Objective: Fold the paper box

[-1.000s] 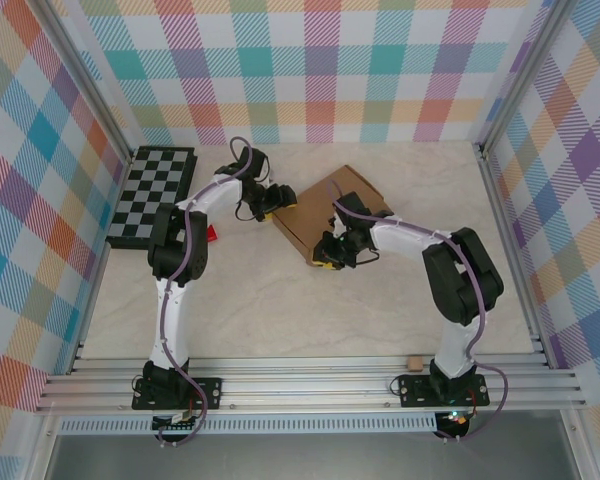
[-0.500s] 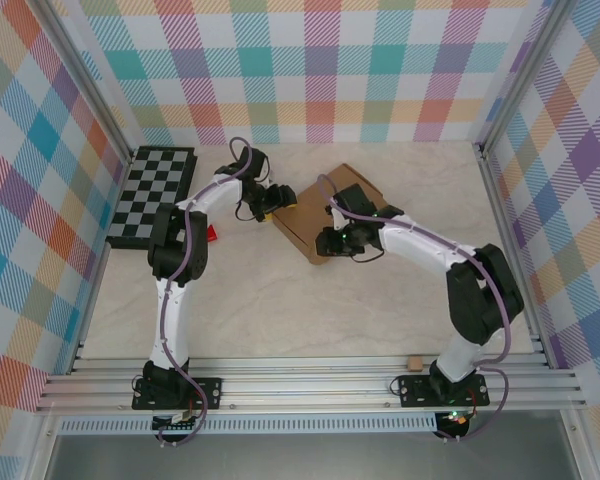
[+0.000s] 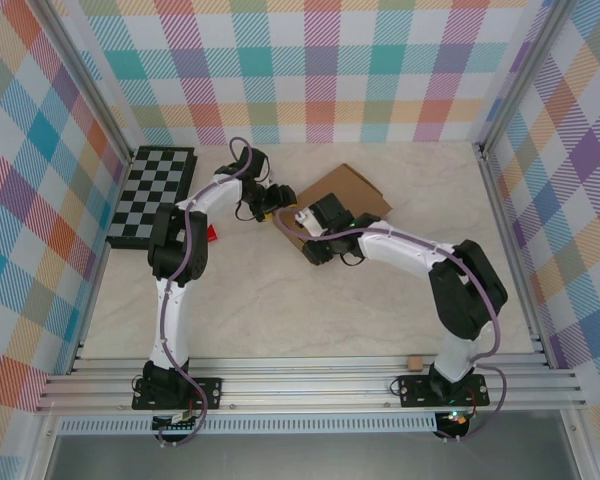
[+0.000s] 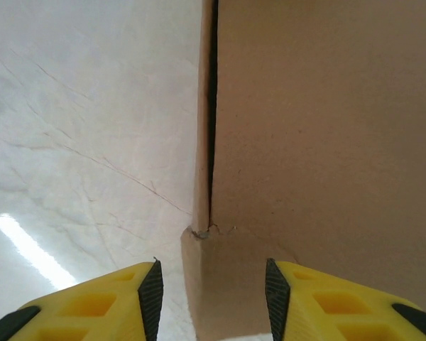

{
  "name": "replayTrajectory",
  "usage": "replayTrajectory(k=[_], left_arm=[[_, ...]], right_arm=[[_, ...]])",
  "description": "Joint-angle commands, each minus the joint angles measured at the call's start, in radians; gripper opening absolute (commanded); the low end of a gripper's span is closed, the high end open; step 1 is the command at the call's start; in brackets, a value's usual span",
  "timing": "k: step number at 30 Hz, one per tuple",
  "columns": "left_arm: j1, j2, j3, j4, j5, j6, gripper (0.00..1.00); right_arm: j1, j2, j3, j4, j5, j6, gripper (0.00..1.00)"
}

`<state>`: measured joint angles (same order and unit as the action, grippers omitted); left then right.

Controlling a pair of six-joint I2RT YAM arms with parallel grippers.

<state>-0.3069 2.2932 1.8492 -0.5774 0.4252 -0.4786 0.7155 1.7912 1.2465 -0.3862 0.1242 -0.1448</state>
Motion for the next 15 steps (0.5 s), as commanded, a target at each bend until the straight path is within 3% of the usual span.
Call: replayTrajectory(k=[1, 15], left_arm=[[-0.005, 0.025, -0.012, -0.118, -0.049, 0.011, 0.72], [-0.005, 0.020, -0.025, -0.103, -0.034, 0.006, 0.72]], right_arm=[[0.020, 0.033, 0.003, 0.027, 0.084, -0.065, 0.45], [0.040, 0.038, -0.076, 0.048, 0.161, -0.040, 0.46]])
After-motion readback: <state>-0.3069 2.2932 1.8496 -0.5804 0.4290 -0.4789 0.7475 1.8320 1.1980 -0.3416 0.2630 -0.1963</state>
